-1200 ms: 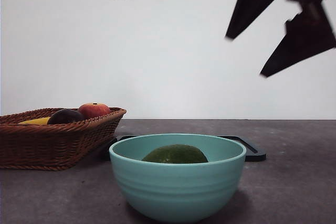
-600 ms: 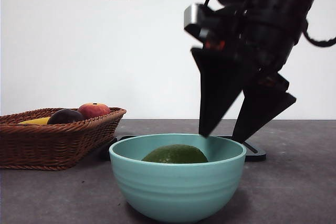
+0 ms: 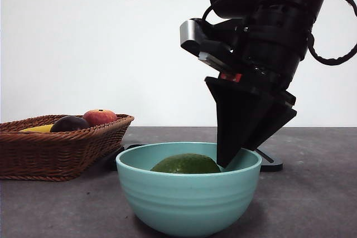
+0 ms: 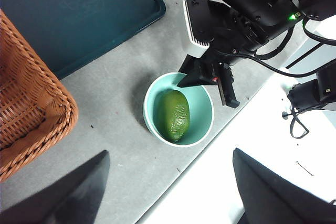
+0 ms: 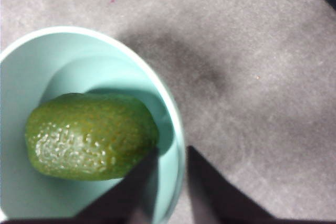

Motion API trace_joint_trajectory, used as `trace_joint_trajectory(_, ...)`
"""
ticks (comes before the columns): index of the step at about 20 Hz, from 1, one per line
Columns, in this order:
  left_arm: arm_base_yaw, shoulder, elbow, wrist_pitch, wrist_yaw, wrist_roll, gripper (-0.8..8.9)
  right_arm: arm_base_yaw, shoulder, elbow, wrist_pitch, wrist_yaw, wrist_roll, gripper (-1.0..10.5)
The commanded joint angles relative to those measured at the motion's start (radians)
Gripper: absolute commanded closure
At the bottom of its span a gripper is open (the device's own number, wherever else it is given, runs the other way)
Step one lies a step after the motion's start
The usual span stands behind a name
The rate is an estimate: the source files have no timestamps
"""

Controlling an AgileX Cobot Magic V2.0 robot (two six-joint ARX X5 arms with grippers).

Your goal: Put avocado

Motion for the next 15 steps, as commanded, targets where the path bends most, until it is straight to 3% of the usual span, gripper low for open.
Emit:
trace_joint_trajectory(1, -0.006, 0.004, 0.014, 0.006, 0.005, 0.018, 4.40, 0.009, 0.018, 0.019, 0.005, 0.004, 0.003, 9.3)
trace_joint_trajectory(10, -0.006, 0.004, 0.014, 0.006, 0.005, 0.019, 4.40, 0.009, 0.018, 0.036, -0.004, 0.002, 0.027, 9.4)
trace_joint_trajectory(15, -0.006, 0.004, 0.014, 0.006, 0.005, 0.020, 4.40, -0.002, 0.016, 0.161, -0.101, 0.002, 0.026, 9.4)
